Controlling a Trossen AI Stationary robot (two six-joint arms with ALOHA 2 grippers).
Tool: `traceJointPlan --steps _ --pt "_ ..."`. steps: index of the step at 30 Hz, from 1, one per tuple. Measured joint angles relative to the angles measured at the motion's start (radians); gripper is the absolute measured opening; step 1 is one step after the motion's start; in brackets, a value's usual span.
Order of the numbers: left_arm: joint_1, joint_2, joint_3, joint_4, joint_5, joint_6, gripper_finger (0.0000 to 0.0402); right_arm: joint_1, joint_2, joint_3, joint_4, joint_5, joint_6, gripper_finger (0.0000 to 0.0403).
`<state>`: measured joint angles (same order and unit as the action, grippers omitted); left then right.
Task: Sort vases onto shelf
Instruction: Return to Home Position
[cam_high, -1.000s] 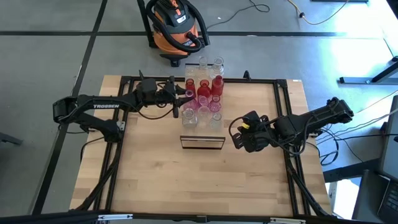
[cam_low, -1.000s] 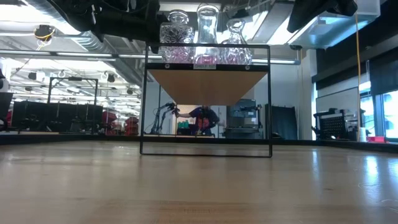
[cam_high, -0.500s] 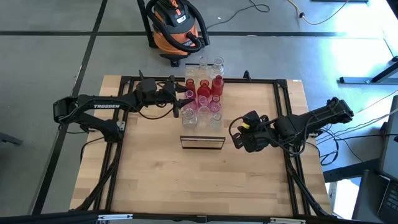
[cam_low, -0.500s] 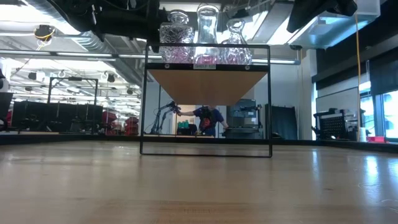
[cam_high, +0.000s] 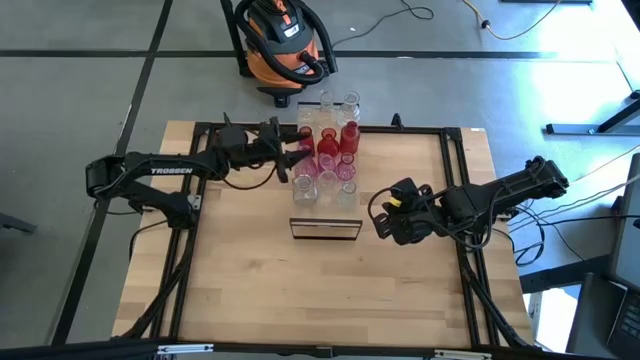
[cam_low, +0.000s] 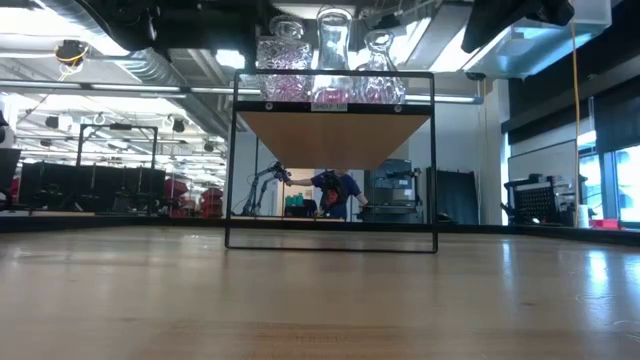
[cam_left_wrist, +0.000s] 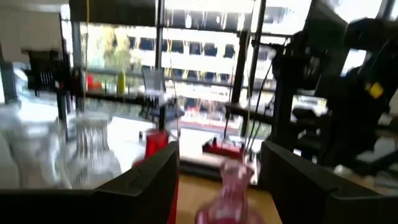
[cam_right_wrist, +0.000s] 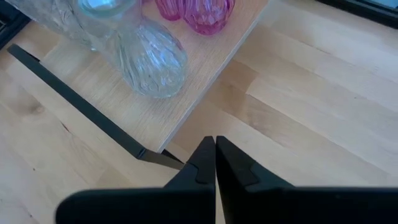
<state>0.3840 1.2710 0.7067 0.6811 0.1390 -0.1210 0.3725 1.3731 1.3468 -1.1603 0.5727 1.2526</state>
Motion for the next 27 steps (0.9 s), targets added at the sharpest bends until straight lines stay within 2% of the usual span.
traceJointPlan --steps 6,11,16,19,21,24,27 --pt "0.000 -0.051 0.000 0.170 -0.011 -0.035 0.0220 0.000 -0.001 0.000 0.077 0.045 -0.044 0.0000" --pt "0.009 -0.160 0.000 0.180 -0.013 -0.119 0.0220 0.000 -0.023 0.000 0.336 0.097 -0.281 0.0000" --pt "0.062 -0.316 0.000 0.111 -0.005 -0.213 0.0220 0.000 -0.121 0.000 0.546 0.281 -0.544 0.0000" --pt "0.115 -0.430 0.000 0.006 -0.003 -0.230 0.0220 0.000 -0.225 0.000 0.563 0.375 -0.641 0.0000" --pt "0.160 -0.515 0.000 -0.122 -0.005 -0.220 0.0220 0.000 -0.311 -0.023 0.606 0.415 -0.705 0.0000" --pt "0.226 -0.631 0.000 -0.338 -0.041 -0.213 0.0217 0.000 -0.487 -0.174 0.883 0.410 -0.863 0.0000" --pt "0.271 -0.694 0.000 -0.435 -0.016 -0.217 0.0203 -0.031 -0.653 -0.437 1.360 0.281 -1.058 0.0000"
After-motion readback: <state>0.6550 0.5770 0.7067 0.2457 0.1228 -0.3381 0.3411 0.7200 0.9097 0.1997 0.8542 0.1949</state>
